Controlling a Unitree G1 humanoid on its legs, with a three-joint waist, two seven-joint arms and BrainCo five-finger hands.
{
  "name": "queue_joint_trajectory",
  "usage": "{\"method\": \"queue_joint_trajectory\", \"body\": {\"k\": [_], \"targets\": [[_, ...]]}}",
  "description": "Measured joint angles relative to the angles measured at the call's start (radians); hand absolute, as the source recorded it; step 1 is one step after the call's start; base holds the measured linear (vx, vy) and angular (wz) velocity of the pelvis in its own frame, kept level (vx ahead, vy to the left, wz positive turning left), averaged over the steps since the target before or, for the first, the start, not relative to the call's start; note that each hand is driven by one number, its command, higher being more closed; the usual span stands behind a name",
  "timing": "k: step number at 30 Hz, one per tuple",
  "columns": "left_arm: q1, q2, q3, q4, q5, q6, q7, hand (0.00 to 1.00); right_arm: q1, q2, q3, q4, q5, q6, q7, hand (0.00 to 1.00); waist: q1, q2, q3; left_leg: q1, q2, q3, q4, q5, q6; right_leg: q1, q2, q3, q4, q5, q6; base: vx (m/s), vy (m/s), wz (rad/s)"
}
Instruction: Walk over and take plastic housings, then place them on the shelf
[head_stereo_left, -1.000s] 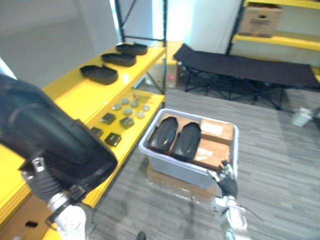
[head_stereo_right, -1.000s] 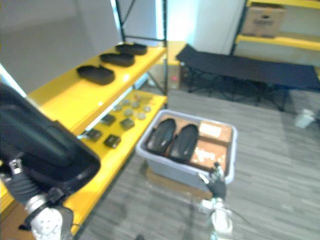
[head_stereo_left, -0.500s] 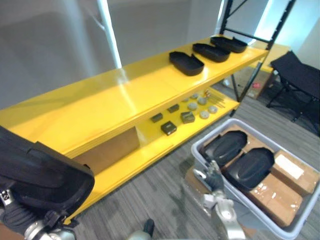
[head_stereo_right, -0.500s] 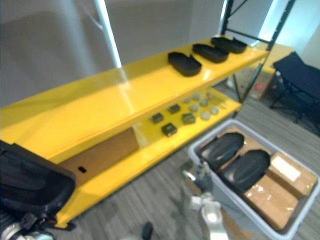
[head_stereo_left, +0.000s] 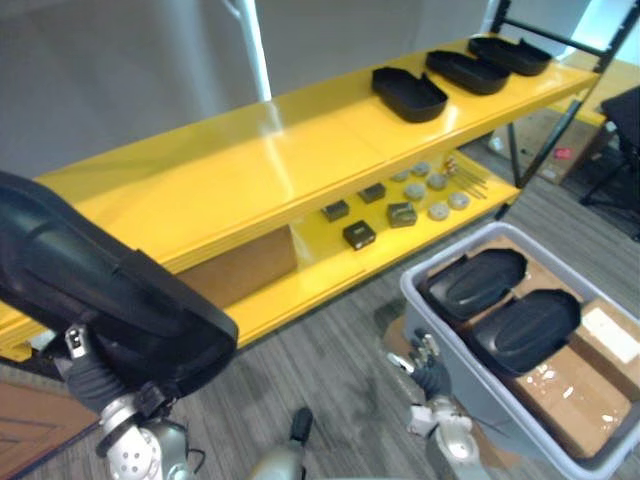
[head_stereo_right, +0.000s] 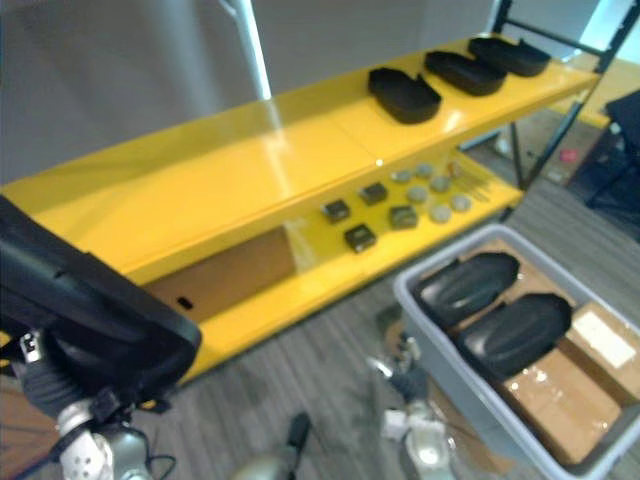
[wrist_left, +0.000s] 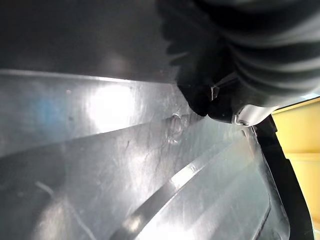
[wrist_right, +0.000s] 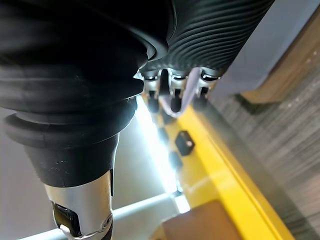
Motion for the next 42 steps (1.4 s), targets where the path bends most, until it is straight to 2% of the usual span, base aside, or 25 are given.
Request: {"method": "queue_joint_trajectory", "body": {"k": [3,6,7,9,11,13,14,16,17,18,19,20,21,22,23,24,27,30,31,33,34,36,38,40,42], "targets": [[0.020,0.001,-0.034,0.000,0.000,0.004,-0.007,1.00,0.008,-0.002,0.022,-0.041,-0.003,-0.014,0.013,0.00,-0.001,-0.001,0.010,0.014,0.004,0.001,0.000,-0.003,0.002,0.001,-0.007,0.008,0.024,-0.001,-0.002,-0.03,-0.003,-0.03],[0.032,0.004,-0.052,-0.001,0.001,0.003,-0.028,1.00,0.008,-0.005,0.046,-0.059,-0.023,-0.026,0.014,0.00,0.000,0.017,0.022,0.029,-0.002,0.008,-0.001,-0.022,0.006,0.010,-0.012,0.029,0.033,-0.037,-0.043,-0.11,0.002,-0.02],[0.031,0.013,-0.067,-0.001,0.001,0.003,-0.038,1.00,0.011,-0.009,0.048,-0.058,-0.022,-0.027,0.013,0.00,-0.002,0.029,0.029,0.027,-0.011,0.010,-0.001,-0.022,0.005,0.012,-0.013,0.024,0.030,-0.068,-0.041,-0.13,-0.011,0.16],[0.034,0.021,-0.080,-0.003,0.003,-0.002,-0.050,1.00,0.020,-0.019,0.047,-0.058,-0.022,-0.029,0.013,0.00,-0.003,0.038,0.036,0.025,-0.009,0.012,-0.001,-0.026,0.004,0.013,-0.016,0.018,0.032,-0.072,-0.046,-0.11,0.003,0.20],[0.041,0.034,-0.074,-0.013,0.003,-0.014,-0.069,1.00,0.028,-0.027,0.042,-0.057,-0.021,-0.031,0.012,0.00,-0.002,0.033,0.038,-0.012,-0.017,0.054,0.091,-0.056,0.042,0.012,-0.037,0.004,0.033,-0.071,-0.047,-0.03,0.034,0.18],[0.043,0.034,-0.059,-0.052,0.007,-0.026,-0.073,1.00,0.025,-0.027,0.025,-0.057,-0.020,-0.031,0.011,0.00,-0.001,0.026,0.037,-0.037,-0.035,0.066,0.147,-0.085,0.036,0.012,-0.051,0.002,0.047,-0.083,-0.057,0.06,0.047,0.11],[0.045,0.034,-0.051,-0.083,0.020,-0.027,-0.071,1.00,0.025,-0.027,0.019,-0.057,-0.021,-0.031,0.011,0.00,0.000,0.010,0.036,-0.040,-0.054,0.076,0.166,-0.107,0.041,0.018,-0.071,0.000,0.053,-0.083,-0.066,0.12,0.054,0.04],[0.036,0.035,-0.037,-0.098,0.057,-0.028,-0.070,1.00,0.019,-0.034,0.009,-0.058,-0.020,-0.029,0.011,0.00,-0.004,0.016,0.033,-0.040,-0.058,0.075,0.197,-0.128,0.050,-0.010,-0.086,0.029,0.166,-0.048,-0.093,0.14,0.067,0.12],[0.024,0.044,-0.035,-0.098,0.085,-0.027,-0.070,1.00,0.017,-0.033,-0.006,-0.058,-0.020,-0.029,0.011,0.00,-0.005,0.021,0.029,-0.026,-0.054,0.068,0.195,-0.138,0.057,-0.066,-0.103,0.061,0.293,-0.015,-0.141,0.15,0.110,0.15],[0.014,0.065,-0.030,-0.098,0.094,-0.027,-0.070,1.00,0.006,-0.032,-0.015,-0.058,-0.020,-0.029,0.011,0.00,-0.006,0.014,0.034,-0.003,-0.053,0.065,0.189,-0.154,0.070,-0.127,-0.125,0.097,0.423,0.041,-0.171,0.16,0.115,0.04],[0.013,0.078,-0.023,-0.098,0.094,-0.027,-0.069,1.00,-0.004,-0.029,-0.016,-0.058,-0.021,-0.029,0.012,0.00,-0.005,0.008,0.037,0.011,-0.053,0.069,0.185,-0.164,0.070,-0.158,-0.138,0.118,0.485,0.079,-0.179,0.19,0.105,-0.13],[0.017,0.095,-0.005,-0.097,0.094,-0.026,-0.059,1.00,-0.024,-0.023,-0.022,-0.056,-0.026,-0.029,0.013,0.00,-0.005,0.001,0.041,0.052,-0.048,0.070,0.160,-0.176,0.076,-0.203,-0.156,0.149,0.583,0.180,-0.177,0.22,0.080,-0.31],[0.021,0.109,0.010,-0.097,0.097,-0.025,-0.037,1.00,-0.043,-0.012,-0.032,-0.053,-0.036,-0.030,0.013,0.00,-0.007,0.007,0.043,0.087,-0.034,0.076,0.137,-0.185,0.089,-0.240,-0.163,0.166,0.642,0.172,-0.168,0.23,0.067,-0.35],[0.018,0.112,0.016,-0.096,0.098,-0.025,-0.024,1.00,-0.055,-0.007,-0.032,-0.053,-0.036,-0.031,0.015,0.00,-0.006,0.008,0.043,0.098,-0.024,0.079,0.138,-0.189,0.097,-0.256,-0.161,0.167,0.649,0.129,-0.160,0.23,0.048,-0.43],[0.009,0.110,0.028,-0.096,0.103,-0.025,-0.003,1.00,-0.074,-0.004,-0.032,-0.054,-0.038,-0.031,0.018,0.00,-0.004,0.017,0.042,0.107,-0.001,0.090,0.143,-0.204,0.099,-0.295,-0.130,0.166,0.616,0.057,-0.144,0.20,0.050,-0.34],[-0.008,0.112,0.029,-0.092,0.111,-0.025,0.007,1.00,-0.081,-0.004,-0.037,-0.056,-0.042,-0.032,0.020,0.00,-0.006,0.026,0.047,0.118,0.019,0.089,0.144,-0.215,0.097,-0.318,-0.089,0.167,0.528,0.019,-0.133,0.20,0.044,-0.25],[-0.052,0.112,0.000,-0.065,0.122,-0.025,0.008,1.00,-0.062,-0.003,-0.056,-0.079,-0.042,-0.033,0.019,0.00,-0.023,0.033,0.045,0.132,0.026,0.054,0.152,-0.244,0.084,-0.340,-0.036,0.208,0.315,0.023,-0.119,0.13,-0.032,0.30],[-0.072,0.111,-0.066,-0.060,0.121,-0.026,0.008,1.00,0.007,-0.003,-0.065,-0.172,-0.042,-0.037,0.019,0.00,-0.058,0.039,0.046,0.157,0.028,-0.022,0.211,-0.308,0.076,-0.354,0.000,0.332,0.176,0.072,-0.095,0.21,-0.213,0.77],[-0.088,0.112,-0.089,-0.060,0.121,-0.032,0.008,1.00,0.041,-0.004,-0.075,-0.223,-0.042,-0.056,0.019,0.00,-0.067,0.036,0.045,0.144,0.027,-0.065,0.261,-0.353,0.057,-0.333,0.029,0.405,0.113,0.085,-0.091,0.15,-0.255,1.08],[-0.090,0.115,-0.112,-0.063,0.120,-0.038,0.005,1.00,0.069,-0.003,-0.084,-0.264,-0.040,-0.077,0.021,0.00,-0.077,0.011,0.032,0.133,0.016,-0.084,0.306,-0.393,0.036,-0.298,0.034,0.447,0.078,0.051,-0.078,0.13,-0.221,0.95],[-0.085,0.106,-0.120,-0.060,0.120,-0.041,-0.002,1.00,0.077,-0.008,-0.093,-0.282,-0.038,-0.082,0.024,0.00,-0.078,-0.009,0.021,0.136,0.018,-0.083,0.319,-0.407,0.020,-0.282,0.027,0.455,0.080,0.066,-0.017,0.24,-0.373,0.98],[-0.058,0.079,-0.154,-0.063,0.134,-0.037,0.000,1.00,0.069,-0.040,-0.138,-0.318,-0.031,-0.091,0.039,0.00,-0.067,0.030,-0.011,0.135,0.092,-0.026,0.341,-0.423,-0.012,-0.245,0.039,0.339,0.100,0.106,-0.044,0.30,-0.401,0.91],[-0.062,0.061,-0.154,-0.078,0.163,-0.024,0.000,1.00,0.051,-0.083,-0.160,-0.341,-0.030,-0.091,0.045,0.00,-0.059,0.062,-0.044,0.137,0.134,0.041,0.328,-0.399,-0.039,-0.201,0.054,0.269,0.083,0.098,-0.056,0.28,-0.228,0.88],[-0.064,0.060,-0.152,-0.116,0.168,-0.015,0.001,1.00,0.013,-0.103,-0.162,-0.359,-0.030,-0.092,0.055,0.00,-0.047,0.071,-0.071,0.137,0.155,0.089,0.280,-0.364,-0.048,-0.178,0.063,0.219,0.059,0.097,-0.059,0.27,-0.182,0.83],[-0.070,0.060,-0.154,-0.134,0.164,-0.009,-0.001,1.00,-0.038,-0.095,-0.162,-0.386,-0.030,-0.092,0.059,0.00,-0.043,0.063,-0.076,0.139,0.164,0.168,0.212,-0.315,-0.049,-0.147,0.063,0.157,0.019,0.099,-0.062,0.19,-0.098,0.81]]}}
